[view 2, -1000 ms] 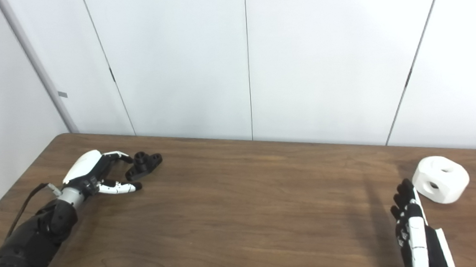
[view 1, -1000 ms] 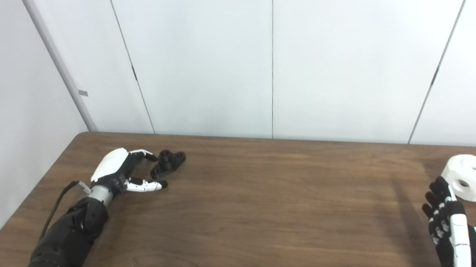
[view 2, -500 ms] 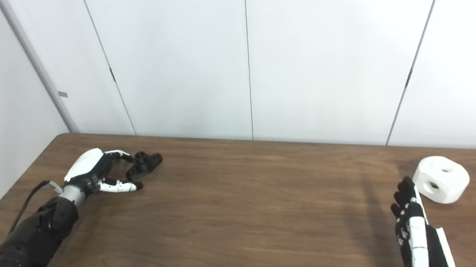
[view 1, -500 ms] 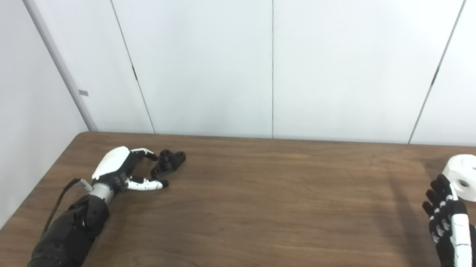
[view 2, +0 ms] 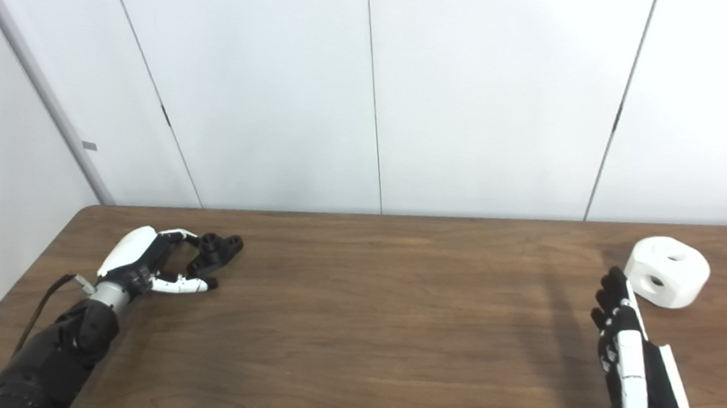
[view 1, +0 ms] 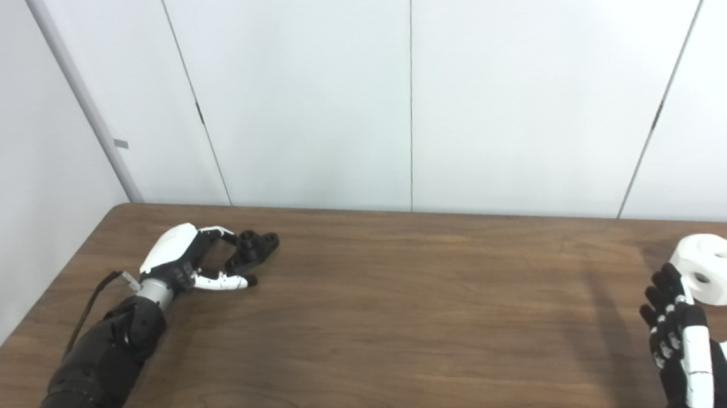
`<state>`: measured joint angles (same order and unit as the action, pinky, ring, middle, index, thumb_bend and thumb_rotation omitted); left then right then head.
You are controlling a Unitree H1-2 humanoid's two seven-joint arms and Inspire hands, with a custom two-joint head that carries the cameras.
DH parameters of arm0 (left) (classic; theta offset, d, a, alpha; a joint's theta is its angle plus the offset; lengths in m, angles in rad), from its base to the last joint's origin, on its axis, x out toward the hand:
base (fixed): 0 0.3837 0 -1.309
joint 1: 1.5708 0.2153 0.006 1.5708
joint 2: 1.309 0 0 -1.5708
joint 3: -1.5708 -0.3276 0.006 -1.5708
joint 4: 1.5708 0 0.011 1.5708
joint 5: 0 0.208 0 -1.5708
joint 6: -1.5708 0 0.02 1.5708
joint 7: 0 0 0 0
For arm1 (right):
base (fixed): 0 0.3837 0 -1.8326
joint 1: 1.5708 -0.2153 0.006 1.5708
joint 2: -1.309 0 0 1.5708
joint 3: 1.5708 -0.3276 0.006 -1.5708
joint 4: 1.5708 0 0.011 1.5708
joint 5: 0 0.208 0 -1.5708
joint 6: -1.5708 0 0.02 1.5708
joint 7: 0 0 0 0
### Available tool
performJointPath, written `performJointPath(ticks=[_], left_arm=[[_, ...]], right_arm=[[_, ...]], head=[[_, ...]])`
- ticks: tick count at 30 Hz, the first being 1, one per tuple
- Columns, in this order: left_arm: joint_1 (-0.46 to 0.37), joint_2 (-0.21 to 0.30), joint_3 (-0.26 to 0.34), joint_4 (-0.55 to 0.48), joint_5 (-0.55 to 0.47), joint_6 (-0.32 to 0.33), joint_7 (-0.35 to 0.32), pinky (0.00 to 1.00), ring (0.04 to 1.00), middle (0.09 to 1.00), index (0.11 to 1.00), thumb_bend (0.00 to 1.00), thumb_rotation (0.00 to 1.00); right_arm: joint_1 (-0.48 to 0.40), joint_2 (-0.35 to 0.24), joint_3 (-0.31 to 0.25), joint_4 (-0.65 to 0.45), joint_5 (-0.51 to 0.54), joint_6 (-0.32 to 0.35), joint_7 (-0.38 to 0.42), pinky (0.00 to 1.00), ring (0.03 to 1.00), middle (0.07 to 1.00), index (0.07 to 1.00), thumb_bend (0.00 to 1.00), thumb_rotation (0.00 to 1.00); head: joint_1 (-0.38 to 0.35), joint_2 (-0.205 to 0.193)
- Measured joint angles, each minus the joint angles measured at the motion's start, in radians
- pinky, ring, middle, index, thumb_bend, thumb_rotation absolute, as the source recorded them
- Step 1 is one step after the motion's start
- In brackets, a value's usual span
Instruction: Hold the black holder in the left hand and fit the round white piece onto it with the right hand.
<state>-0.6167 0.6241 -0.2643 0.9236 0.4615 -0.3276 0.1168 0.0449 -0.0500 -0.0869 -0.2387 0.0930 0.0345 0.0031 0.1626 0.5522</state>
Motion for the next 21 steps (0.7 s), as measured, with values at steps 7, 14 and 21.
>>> performJointPath(ticks=[7,14,21], left_arm=[[-0.008,-0.007,0.000,0.011,-0.001,-0.001,-0.001,0.90,0.869,0.818,0.722,0.97,0.20],[-0.022,-0.011,-0.006,0.031,-0.001,-0.007,0.004,0.89,0.856,0.799,0.699,0.94,0.17],[-0.043,-0.024,-0.032,0.104,0.015,-0.085,0.118,0.79,0.711,0.615,0.497,0.56,0.05]], right_arm=[[0.001,0.002,0.002,0.000,-0.002,0.000,-0.004,1.00,1.000,1.000,1.000,0.52,1.00],[0.004,0.005,0.007,0.000,-0.001,0.000,-0.006,1.00,1.000,1.000,1.000,0.50,1.00],[0.009,0.010,0.008,0.000,0.001,0.000,-0.008,1.00,1.000,1.000,1.000,0.49,1.00]], head=[[-0.008,0.002],[-0.011,0.002],[-0.020,-0.002]])
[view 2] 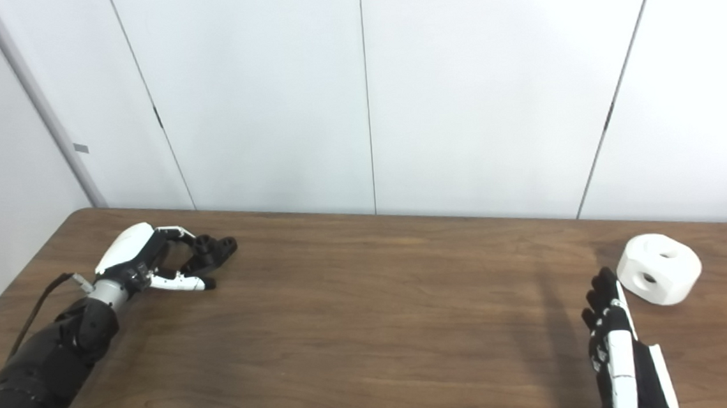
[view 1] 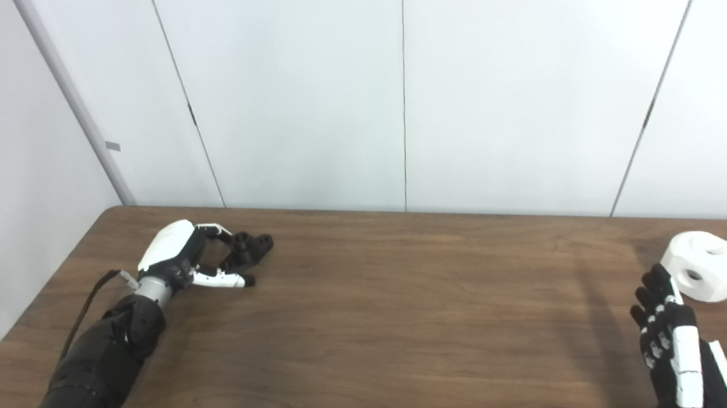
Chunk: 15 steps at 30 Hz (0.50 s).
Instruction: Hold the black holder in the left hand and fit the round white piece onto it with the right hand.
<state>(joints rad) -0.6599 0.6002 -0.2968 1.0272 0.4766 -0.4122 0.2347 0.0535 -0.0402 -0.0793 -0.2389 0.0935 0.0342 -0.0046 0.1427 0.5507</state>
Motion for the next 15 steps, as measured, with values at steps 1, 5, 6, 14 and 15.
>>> performJointPath(ticks=[1,5,6,14,15], left_arm=[[-0.004,-0.002,-0.008,0.013,0.009,-0.012,0.022,0.77,0.678,0.571,0.471,0.53,0.02],[-0.019,-0.010,-0.030,0.038,0.039,-0.030,0.077,0.74,0.648,0.541,0.457,0.52,0.00],[-0.019,-0.012,-0.031,0.041,0.039,-0.031,0.083,0.74,0.644,0.540,0.457,0.52,0.00],[-0.019,-0.012,-0.051,0.041,0.041,-0.032,0.106,0.72,0.625,0.539,0.458,0.52,0.00],[-0.019,-0.012,-0.053,0.041,0.041,-0.032,0.109,0.72,0.623,0.538,0.458,0.52,0.00]], right_arm=[[0.000,0.000,0.000,0.000,0.000,0.000,0.000,1.00,1.000,1.000,1.000,0.48,1.00],[0.003,0.002,0.002,-0.001,0.000,0.000,-0.001,1.00,1.000,1.000,1.000,0.48,1.00],[0.004,0.003,0.002,-0.002,-0.001,0.000,-0.003,1.00,1.000,1.000,1.000,0.48,1.00],[0.008,0.004,0.002,-0.024,-0.005,0.003,-0.009,1.00,1.000,1.000,1.000,0.48,1.00],[0.008,0.004,0.002,-0.027,-0.005,0.003,-0.011,1.00,1.000,1.000,1.000,0.49,1.00]], head=[[0.000,0.000],[-0.006,0.002],[-0.009,0.003],[-0.012,0.006],[-0.012,0.006]])
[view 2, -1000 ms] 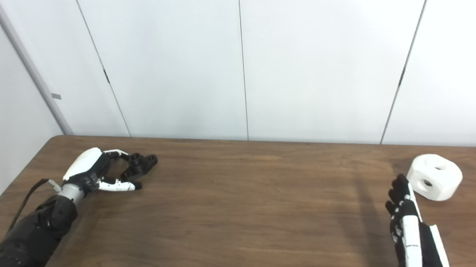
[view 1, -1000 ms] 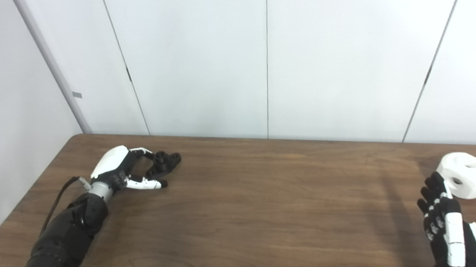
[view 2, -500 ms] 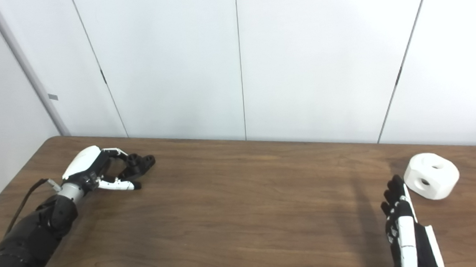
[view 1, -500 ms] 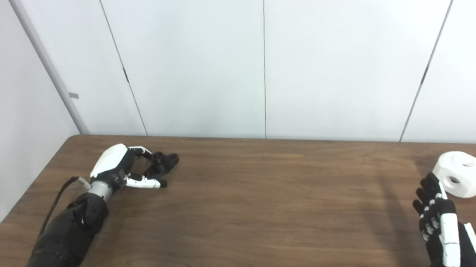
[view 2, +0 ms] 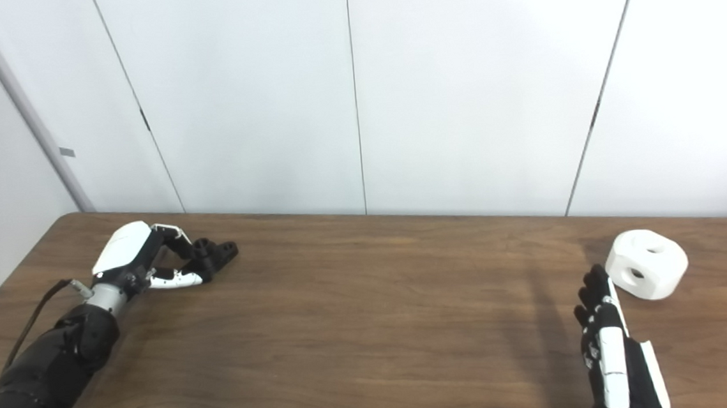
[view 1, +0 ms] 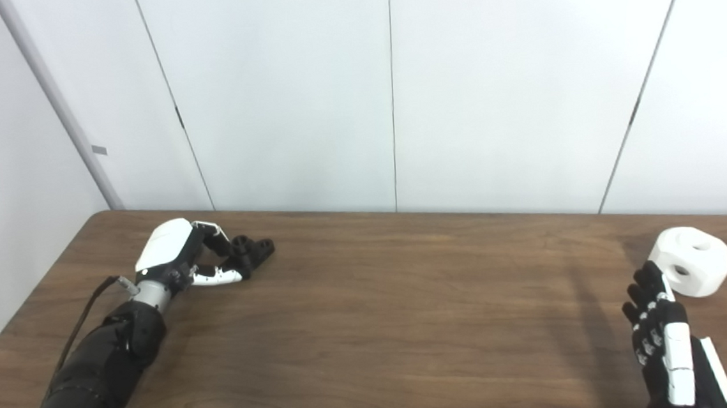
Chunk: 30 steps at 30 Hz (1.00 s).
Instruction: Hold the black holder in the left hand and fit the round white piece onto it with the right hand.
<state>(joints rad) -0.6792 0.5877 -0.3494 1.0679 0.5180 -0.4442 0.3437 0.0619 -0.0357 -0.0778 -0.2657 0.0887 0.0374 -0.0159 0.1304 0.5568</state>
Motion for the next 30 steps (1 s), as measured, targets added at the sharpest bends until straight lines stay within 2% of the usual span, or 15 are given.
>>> performJointPath(ticks=[8,14,19,21,23,26,30], left_arm=[[0.001,0.000,-0.013,-0.006,0.005,0.000,0.009,0.71,0.626,0.537,0.459,0.52,0.00],[0.024,0.000,-0.016,-0.066,0.019,0.003,0.005,0.73,0.633,0.534,0.461,0.52,0.00],[0.053,-0.002,-0.031,-0.138,0.029,-0.002,0.004,0.80,0.702,0.565,0.455,0.51,0.00],[0.062,-0.005,-0.033,-0.161,0.031,-0.003,0.003,0.84,0.757,0.512,0.478,0.52,0.00],[0.068,-0.006,-0.034,-0.178,0.037,-0.002,-0.001,0.93,0.831,0.669,0.484,0.52,0.04],[0.081,-0.008,-0.033,-0.218,0.051,0.003,-0.010,0.99,0.895,0.723,0.484,0.52,0.05],[0.099,-0.016,-0.023,-0.255,0.054,0.009,-0.020,1.00,0.929,0.739,0.483,0.52,0.05]], right_arm=[[0.001,-0.001,-0.001,-0.002,0.006,0.000,-0.001,1.00,1.000,1.000,1.000,0.47,1.00],[0.001,-0.011,-0.002,-0.002,0.005,0.000,0.000,1.00,1.000,1.000,1.000,0.48,1.00],[0.000,-0.015,-0.003,-0.002,0.011,0.000,0.001,1.00,1.000,1.000,1.000,0.48,1.00],[-0.001,-0.016,-0.003,-0.002,0.011,0.000,0.001,1.00,1.000,1.000,1.000,0.48,1.00],[-0.003,-0.016,-0.003,-0.002,0.010,0.000,0.001,1.00,1.000,1.000,1.000,0.49,1.00],[-0.004,-0.016,-0.003,-0.002,0.010,0.000,0.001,1.00,1.000,1.000,1.000,0.49,1.00],[-0.006,-0.017,-0.002,-0.001,0.012,0.000,0.002,1.00,1.000,1.000,1.000,0.49,1.00]], head=[[0.000,0.008],[-0.002,0.009],[0.000,0.008],[-0.002,0.008],[-0.002,0.008],[0.002,0.009],[0.003,0.012]])
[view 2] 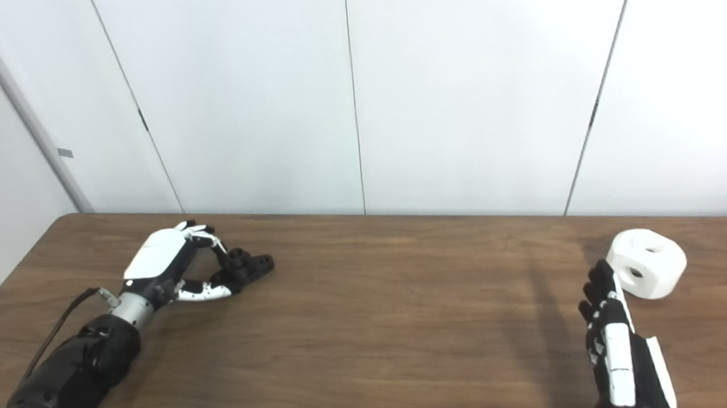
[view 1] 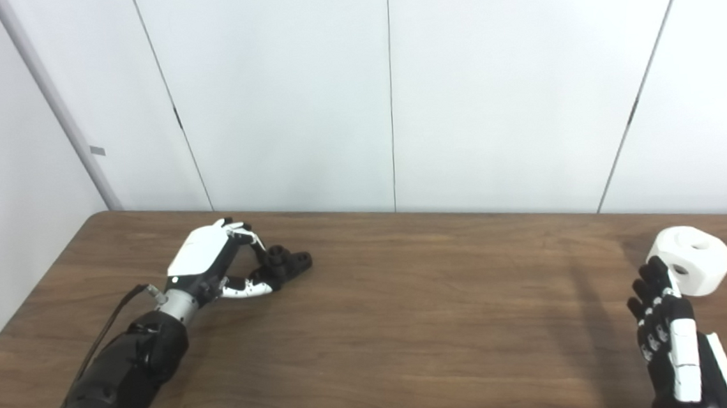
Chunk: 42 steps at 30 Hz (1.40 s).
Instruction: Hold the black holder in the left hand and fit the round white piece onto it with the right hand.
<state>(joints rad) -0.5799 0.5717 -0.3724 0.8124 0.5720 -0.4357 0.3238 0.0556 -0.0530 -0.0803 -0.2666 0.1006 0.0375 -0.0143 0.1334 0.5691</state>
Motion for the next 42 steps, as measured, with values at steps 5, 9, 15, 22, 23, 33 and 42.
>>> performJointPath(ticks=[5,9,15,22,23,33,42], left_arm=[[0.030,-0.007,0.016,-0.074,0.000,0.027,-0.037,1.00,0.921,0.723,0.482,0.52,0.05],[0.050,-0.008,0.020,-0.127,0.000,0.029,-0.071,1.00,0.923,0.721,0.482,0.52,0.05],[0.101,-0.014,0.028,-0.241,-0.004,0.034,-0.139,1.00,0.945,0.734,0.482,0.52,0.05],[0.177,-0.041,0.044,-0.408,-0.025,0.075,-0.232,1.00,0.959,0.739,0.483,0.52,0.05],[0.190,-0.045,0.048,-0.434,-0.025,0.086,-0.249,1.00,0.960,0.737,0.483,0.52,0.05],[0.303,-0.100,0.073,-0.619,-0.041,0.129,-0.335,1.00,0.957,0.721,0.482,0.52,0.05],[0.361,-0.168,0.088,-0.684,-0.060,0.155,-0.369,1.00,0.965,0.725,0.482,0.52,0.05]], right_arm=[[-0.005,-0.001,0.000,0.006,0.003,0.000,0.001,1.00,1.000,1.000,1.000,0.48,1.00],[-0.012,-0.003,0.000,0.025,0.003,0.000,0.002,1.00,1.000,1.000,1.000,0.49,1.00],[-0.015,-0.008,-0.001,0.025,0.001,0.000,0.003,1.00,1.000,1.000,1.000,0.51,1.00],[-0.018,-0.014,-0.001,0.025,-0.001,0.000,0.006,1.00,1.000,1.000,1.000,0.54,1.00],[-0.018,-0.014,-0.001,0.025,0.000,0.000,0.006,1.00,1.000,1.000,1.000,0.54,1.00],[-0.018,-0.013,0.008,0.001,-0.017,0.000,0.005,1.00,1.000,1.000,1.000,0.53,1.00],[-0.018,0.001,0.015,-0.002,-0.048,0.000,-0.001,0.98,1.000,1.000,1.000,0.54,1.00]], head=[[-0.003,0.003],[-0.008,0.005],[-0.015,0.011],[-0.054,0.021],[-0.054,0.021],[-0.115,0.038],[-0.150,0.043]])
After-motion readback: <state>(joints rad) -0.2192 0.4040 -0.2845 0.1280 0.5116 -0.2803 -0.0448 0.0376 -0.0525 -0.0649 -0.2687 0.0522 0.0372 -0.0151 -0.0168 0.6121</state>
